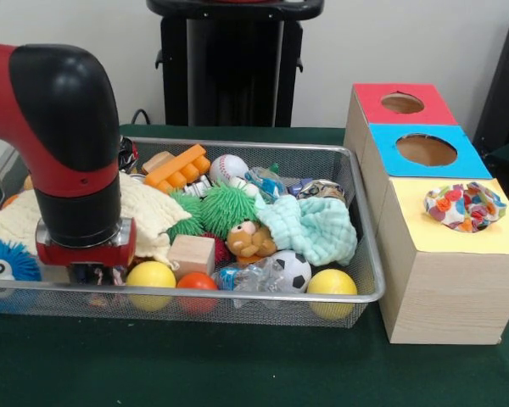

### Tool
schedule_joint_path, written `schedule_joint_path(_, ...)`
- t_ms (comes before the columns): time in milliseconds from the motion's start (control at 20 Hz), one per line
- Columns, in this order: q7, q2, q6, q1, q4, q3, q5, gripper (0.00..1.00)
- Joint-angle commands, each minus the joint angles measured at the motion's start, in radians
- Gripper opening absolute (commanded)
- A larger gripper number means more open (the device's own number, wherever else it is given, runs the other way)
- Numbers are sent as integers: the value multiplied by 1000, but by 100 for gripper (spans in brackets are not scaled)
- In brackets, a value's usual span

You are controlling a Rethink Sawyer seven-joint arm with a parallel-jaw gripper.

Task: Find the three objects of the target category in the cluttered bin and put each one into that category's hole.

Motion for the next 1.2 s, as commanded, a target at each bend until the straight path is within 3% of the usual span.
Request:
schedule_joint_path(50,-70,-179,112,61,185,35,-5,0)
schedule_joint_path(250,-44,-262,224,97,211,10,16,0)
schedule_joint_path(500,14,-366,285,119,274,6,68,0)
schedule_joint_path(750,63,-476,280,155,348,-3,108,0)
schedule_joint_path(1200,200,-589,219,226,491,-35,217,0)
